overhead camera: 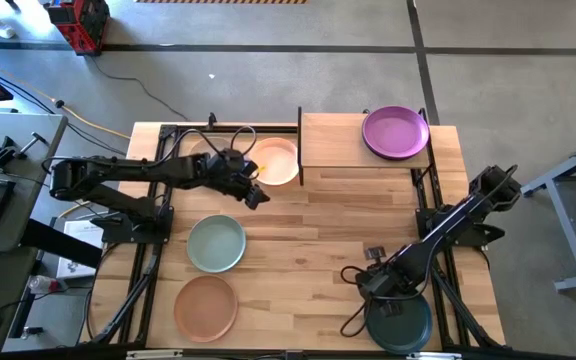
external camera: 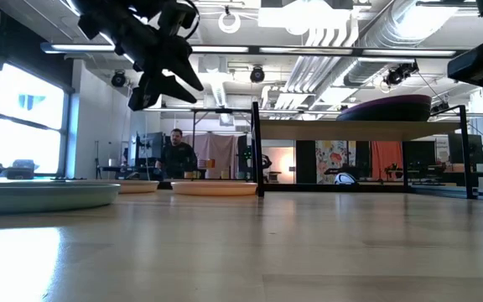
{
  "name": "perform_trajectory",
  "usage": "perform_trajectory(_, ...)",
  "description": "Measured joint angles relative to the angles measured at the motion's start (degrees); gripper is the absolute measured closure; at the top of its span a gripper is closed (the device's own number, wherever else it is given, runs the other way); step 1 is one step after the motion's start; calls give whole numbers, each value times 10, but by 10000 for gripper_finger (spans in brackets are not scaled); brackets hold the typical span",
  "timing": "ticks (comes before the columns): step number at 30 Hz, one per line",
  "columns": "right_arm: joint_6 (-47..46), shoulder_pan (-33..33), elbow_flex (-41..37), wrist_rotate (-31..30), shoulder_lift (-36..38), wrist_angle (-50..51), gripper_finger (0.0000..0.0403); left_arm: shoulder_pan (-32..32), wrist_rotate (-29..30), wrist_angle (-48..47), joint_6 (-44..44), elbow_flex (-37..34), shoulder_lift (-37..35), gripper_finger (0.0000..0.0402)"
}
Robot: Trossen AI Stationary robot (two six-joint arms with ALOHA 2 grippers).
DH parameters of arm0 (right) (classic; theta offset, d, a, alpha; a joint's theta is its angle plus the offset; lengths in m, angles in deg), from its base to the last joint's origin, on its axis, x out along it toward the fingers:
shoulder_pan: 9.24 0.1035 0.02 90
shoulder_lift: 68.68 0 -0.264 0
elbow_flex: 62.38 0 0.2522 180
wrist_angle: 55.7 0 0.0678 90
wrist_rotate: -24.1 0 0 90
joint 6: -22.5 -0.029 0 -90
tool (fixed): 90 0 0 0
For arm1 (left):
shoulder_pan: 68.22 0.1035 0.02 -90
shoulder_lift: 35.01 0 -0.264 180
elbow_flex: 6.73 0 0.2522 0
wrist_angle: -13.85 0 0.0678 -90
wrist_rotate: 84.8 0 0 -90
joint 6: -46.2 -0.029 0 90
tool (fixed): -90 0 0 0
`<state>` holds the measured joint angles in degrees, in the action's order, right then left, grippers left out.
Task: Place and stack plates onto a shelf
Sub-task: Stack the black plate on top of the violet plate on the shelf
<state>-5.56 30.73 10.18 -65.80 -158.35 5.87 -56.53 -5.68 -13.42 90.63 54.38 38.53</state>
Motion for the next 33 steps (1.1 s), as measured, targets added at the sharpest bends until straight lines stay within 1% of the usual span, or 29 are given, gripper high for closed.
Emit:
perform_trajectory(5, -1, 0, -38, 13, 0, -61, 304, -11, 28, 0, 0, 0, 0, 307)
perform_trajectory(9, 1, 0, -43, 10, 0, -61, 304, -13, 31, 0, 0, 0, 0, 307)
perform_trajectory(13, 27, 0, -43, 31, 0, -61, 304, -13, 40, 0, 0, 0, 0, 307)
perform_trajectory(17, 51, 3, -46, 32, 0, -62, 304, -13, 56, 0, 0, 0, 0, 307)
perform_trajectory(21, 46, 3, -72, 34, 0, -72, 304, -13, 63, 0, 0, 0, 0, 307)
perform_trajectory(25, 47, 2, -80, 34, 0, -72, 304, -13, 65, 0, 0, 0, 0, 307)
perform_trajectory(33, 95, 2, -80, 34, 0, -74, 304, -13, 70, 1, 0, 0, 0, 307)
